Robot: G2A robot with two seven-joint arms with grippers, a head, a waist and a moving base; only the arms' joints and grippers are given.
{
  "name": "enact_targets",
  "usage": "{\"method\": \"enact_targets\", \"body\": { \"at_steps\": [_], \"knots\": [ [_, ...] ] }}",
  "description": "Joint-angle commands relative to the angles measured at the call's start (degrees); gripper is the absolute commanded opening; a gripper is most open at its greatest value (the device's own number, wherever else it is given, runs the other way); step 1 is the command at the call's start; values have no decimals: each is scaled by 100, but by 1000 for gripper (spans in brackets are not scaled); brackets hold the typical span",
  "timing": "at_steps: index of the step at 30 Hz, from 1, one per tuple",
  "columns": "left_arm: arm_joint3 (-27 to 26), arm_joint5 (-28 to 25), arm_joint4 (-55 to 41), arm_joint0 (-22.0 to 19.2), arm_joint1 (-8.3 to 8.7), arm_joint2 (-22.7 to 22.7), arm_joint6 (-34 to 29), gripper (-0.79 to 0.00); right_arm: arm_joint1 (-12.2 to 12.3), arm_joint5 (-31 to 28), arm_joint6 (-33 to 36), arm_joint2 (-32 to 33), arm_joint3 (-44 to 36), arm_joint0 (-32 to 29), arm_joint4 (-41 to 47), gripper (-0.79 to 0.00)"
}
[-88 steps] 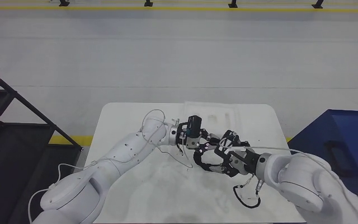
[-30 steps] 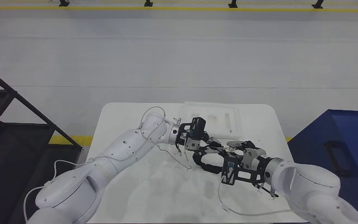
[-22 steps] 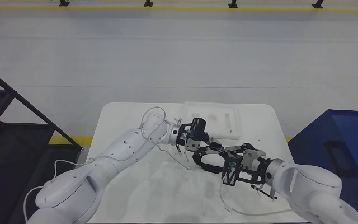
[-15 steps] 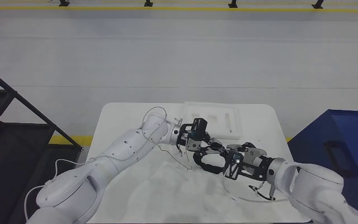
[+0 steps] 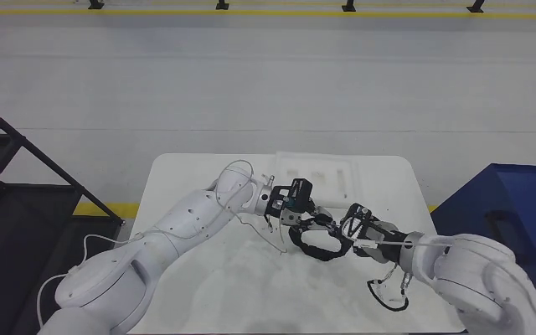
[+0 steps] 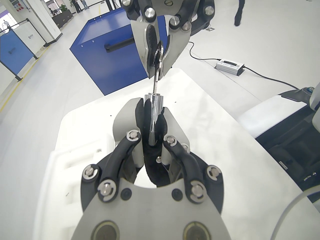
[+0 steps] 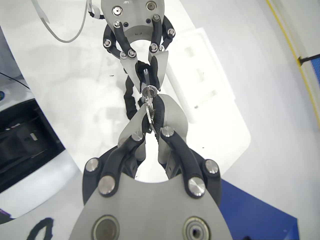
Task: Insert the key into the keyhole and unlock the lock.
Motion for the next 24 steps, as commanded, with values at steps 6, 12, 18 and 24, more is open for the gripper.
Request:
{"method": "enact_targets", "body": {
  "at_steps": [6,12,18,24],
  "knots": [
    [73,30,148,3,-10,-5,30,-785,-48,564,393,-244,188,394,636,-606],
    [257,17,251,14,-9,-33,-220,-785,-62,598,494,-376,307,563,655,0],
    [486,83,338,24,40,-149,-973,-785,-67,535,384,-360,454,659,789,0],
    [479,128,199,92,69,-323,-2195,-785,-81,434,125,-310,750,856,932,0]
  ]
}}
